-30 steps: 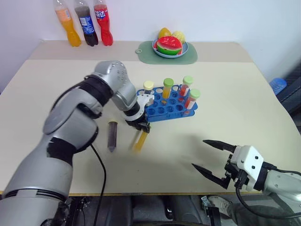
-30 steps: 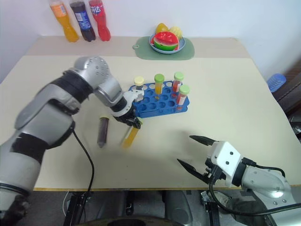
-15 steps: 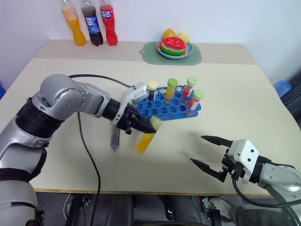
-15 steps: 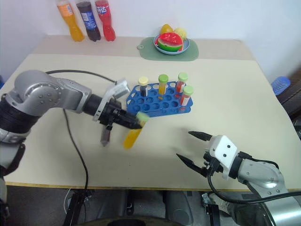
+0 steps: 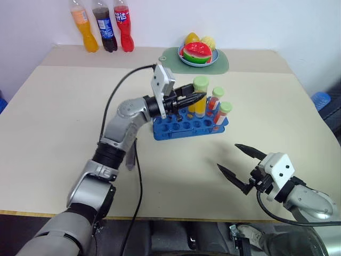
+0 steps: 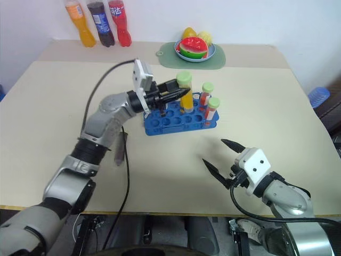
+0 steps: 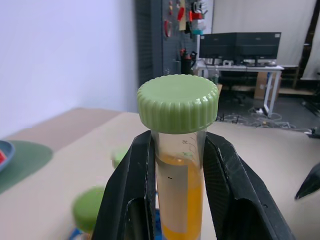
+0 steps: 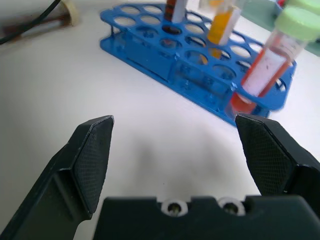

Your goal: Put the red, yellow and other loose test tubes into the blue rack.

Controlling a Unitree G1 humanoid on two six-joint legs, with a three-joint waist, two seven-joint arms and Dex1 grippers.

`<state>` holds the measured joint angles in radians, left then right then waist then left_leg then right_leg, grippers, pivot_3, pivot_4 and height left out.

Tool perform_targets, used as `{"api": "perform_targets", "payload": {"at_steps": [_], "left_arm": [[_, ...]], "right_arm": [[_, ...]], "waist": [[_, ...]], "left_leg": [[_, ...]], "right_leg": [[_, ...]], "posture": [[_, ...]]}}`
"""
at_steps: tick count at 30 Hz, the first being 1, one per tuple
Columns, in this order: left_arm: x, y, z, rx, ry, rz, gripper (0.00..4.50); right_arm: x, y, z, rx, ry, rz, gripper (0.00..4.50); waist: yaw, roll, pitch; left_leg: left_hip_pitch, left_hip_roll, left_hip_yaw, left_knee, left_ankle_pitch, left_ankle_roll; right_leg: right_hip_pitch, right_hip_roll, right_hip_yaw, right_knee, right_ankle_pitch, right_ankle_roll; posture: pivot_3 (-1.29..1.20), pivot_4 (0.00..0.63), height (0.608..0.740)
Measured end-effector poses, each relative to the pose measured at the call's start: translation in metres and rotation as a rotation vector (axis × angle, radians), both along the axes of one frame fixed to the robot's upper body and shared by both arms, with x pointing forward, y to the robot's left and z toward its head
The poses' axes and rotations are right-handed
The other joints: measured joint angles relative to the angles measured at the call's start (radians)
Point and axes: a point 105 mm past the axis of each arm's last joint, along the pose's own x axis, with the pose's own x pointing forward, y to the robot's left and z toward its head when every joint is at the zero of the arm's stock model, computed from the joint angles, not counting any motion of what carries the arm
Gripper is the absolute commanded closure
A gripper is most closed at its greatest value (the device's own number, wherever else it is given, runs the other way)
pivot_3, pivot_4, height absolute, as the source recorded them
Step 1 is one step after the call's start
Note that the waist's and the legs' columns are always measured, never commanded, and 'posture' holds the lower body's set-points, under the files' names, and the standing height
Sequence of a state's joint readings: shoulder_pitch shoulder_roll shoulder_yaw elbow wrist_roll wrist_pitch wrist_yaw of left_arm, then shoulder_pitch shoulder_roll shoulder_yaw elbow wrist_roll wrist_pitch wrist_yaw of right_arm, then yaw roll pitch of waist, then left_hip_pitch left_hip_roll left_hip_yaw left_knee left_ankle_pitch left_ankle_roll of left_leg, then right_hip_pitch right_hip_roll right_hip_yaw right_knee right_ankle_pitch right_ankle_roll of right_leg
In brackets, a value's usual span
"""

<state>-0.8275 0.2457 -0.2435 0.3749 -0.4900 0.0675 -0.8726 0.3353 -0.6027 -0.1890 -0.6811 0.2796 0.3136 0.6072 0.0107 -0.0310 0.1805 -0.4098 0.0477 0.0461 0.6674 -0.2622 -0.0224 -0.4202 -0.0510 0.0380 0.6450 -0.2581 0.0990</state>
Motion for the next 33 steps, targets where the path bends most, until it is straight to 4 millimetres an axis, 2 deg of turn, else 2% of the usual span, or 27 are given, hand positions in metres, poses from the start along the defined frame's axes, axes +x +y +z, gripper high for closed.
{"api": "perform_targets", "payload": {"at_steps": [8, 16, 33], "left_arm": [[0.009, -0.001, -0.028, 0.067, -0.003, 0.031, 3.72], [0.009, 0.000, -0.030, 0.094, -0.038, 0.027, 3.72], [0.005, -0.010, -0.033, 0.120, -0.074, -0.015, 3.72]], "right_arm": [[-0.006, -0.004, -0.008, 0.010, 0.028, -0.034, 0.19], [-0.014, -0.015, -0.009, -0.008, 0.034, -0.076, 0.19], [-0.011, -0.013, -0.004, 0.001, 0.002, -0.082, 0.19]], "waist": [[0.001, 0.000, 0.000], [0.000, 0.000, -0.001], [0.002, 0.001, -0.002]], "left_leg": [[0.000, 0.000, 0.000, 0.000, 0.000, 0.000], [0.001, 0.000, 0.000, 0.000, 0.000, 0.000], [0.002, 0.000, 0.000, 0.000, 0.000, 0.000]], "right_leg": [[0.000, 0.000, 0.000, 0.000, 0.000, 0.000], [0.000, 0.001, 0.000, 0.001, 0.000, 0.000], [0.001, 0.001, 0.000, 0.000, 0.000, 0.000]], "posture": [[0.00, 0.150, 0.740], [0.00, 0.150, 0.740], [0.00, 0.150, 0.740]]}}
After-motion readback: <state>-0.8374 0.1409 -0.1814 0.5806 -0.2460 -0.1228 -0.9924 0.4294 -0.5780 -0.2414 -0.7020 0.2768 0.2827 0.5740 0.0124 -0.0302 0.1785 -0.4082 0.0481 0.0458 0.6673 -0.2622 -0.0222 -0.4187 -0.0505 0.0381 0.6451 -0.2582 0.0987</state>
